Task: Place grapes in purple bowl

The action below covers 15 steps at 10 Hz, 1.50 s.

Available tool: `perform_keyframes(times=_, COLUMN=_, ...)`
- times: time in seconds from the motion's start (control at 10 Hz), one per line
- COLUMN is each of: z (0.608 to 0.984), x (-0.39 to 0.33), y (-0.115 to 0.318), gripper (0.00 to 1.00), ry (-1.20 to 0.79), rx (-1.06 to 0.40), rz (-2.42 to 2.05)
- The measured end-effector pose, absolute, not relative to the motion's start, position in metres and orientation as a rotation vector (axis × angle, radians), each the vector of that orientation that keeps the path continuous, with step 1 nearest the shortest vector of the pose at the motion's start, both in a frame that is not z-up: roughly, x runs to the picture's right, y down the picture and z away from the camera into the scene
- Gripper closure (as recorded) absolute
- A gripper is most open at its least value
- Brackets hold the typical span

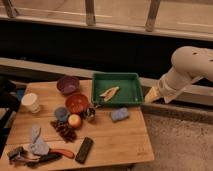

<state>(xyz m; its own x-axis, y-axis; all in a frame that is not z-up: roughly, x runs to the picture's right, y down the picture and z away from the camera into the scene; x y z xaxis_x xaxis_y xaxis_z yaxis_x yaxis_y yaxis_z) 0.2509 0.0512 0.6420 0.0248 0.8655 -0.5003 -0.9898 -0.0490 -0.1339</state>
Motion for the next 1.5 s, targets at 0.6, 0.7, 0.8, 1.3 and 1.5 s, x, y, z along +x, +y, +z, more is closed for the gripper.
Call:
perform_keyframes(times=0.6, z=0.629, x=0.174, y=0.043, gripper=0.36, ry=0.180, rx=-0.534, rz=1.306)
perform_keyframes(times=0.7, z=0.625, x=0.143, y=0.042, gripper=0.36, ry=0.153, rx=-0.545, rz=1.243)
perform_keyframes(times=0.8, z=0.620, x=0.113, y=0.044, gripper=0.36, ry=0.126, rx=-0.559, rz=1.183)
perform_keyframes(times=1.3, z=0.593, x=-0.014, y=0.078, gripper=0.36, ry=0.034, rx=-0.617, rz=0.926)
perform_keyframes(times=1.5, z=0.588, x=-0.063, y=0.095, gripper=0.36, ry=0.001, rx=-0.649, rz=0.835)
